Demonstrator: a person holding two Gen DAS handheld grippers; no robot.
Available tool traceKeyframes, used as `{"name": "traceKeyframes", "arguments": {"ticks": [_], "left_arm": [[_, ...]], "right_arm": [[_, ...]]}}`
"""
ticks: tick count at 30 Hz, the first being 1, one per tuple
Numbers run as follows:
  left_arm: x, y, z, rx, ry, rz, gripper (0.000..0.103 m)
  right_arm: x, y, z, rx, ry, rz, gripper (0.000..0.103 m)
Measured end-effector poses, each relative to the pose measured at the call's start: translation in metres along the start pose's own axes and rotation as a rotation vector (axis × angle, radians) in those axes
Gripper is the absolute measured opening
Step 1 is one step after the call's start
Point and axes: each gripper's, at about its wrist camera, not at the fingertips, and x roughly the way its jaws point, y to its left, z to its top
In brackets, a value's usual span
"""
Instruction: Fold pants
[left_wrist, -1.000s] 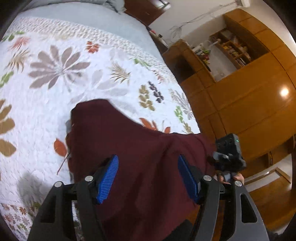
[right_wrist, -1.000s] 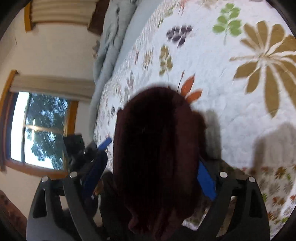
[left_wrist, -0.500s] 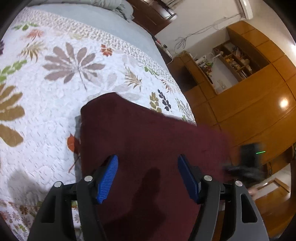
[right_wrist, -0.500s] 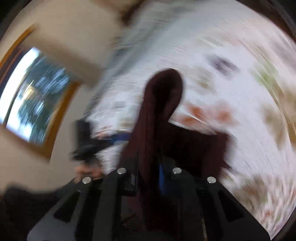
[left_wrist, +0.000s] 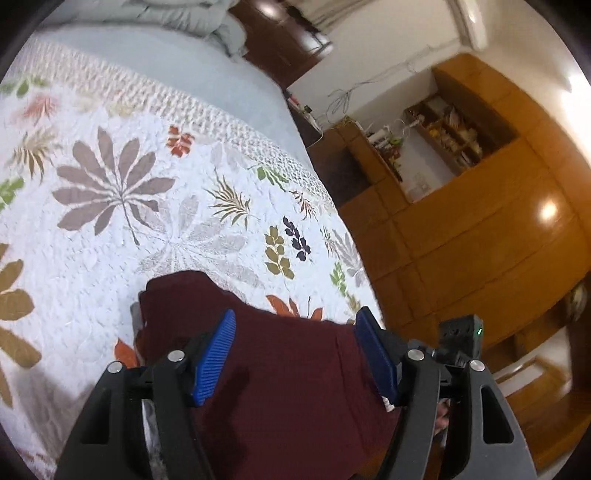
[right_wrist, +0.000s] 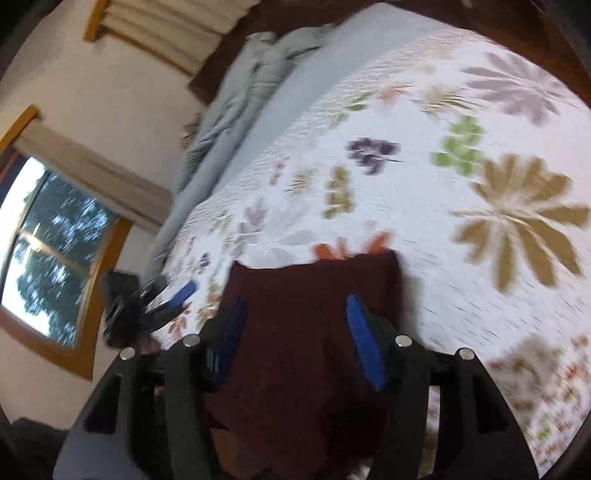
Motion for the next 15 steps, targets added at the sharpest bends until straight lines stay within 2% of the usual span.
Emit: {"name": "traceKeyframes", "arguments": {"ticks": [2, 5, 6, 7, 8, 9, 13, 15], "left_arm": [[0.010, 0.013, 0.006, -0.047, 0.048, -0.025, 0.068], [0.036, 0.039, 0.008, -0.108, 0.156, -0.042, 0.068], [0.043, 0.046, 0.006, -0.108, 0.172, -0.031, 0.068], [0.049, 0.055, 0.004, -0.106, 0.183, -0.014, 0.067], [0.053, 0.060, 0.003, -0.107, 0.189, -0.014, 0.065], [0.055, 0.064, 0.003, -0.108, 0.185, -0.018, 0.062], [0.058, 0.078, 0.003, -0.144, 0.174, -0.058, 0.058], [0.051, 0.082, 0.004, -0.190, 0.162, -0.086, 0.057]], "right_arm": [[0.015, -0.005, 0.007, 0.037, 0.032, 0.099, 0.057], [0.034, -0.022, 0.012, 0.110, 0.071, 0.153, 0.055], [0.041, -0.037, 0.013, 0.148, 0.084, 0.140, 0.042], [0.042, -0.045, 0.014, 0.167, 0.090, 0.132, 0.020], [0.045, -0.055, 0.012, 0.186, 0.095, 0.116, 0.006], [0.047, -0.065, 0.010, 0.210, 0.095, 0.093, 0.000], [0.048, -0.070, 0.006, 0.220, 0.097, 0.100, 0.000], [0.043, -0.065, 0.005, 0.214, 0.094, 0.105, 0.007]]}}
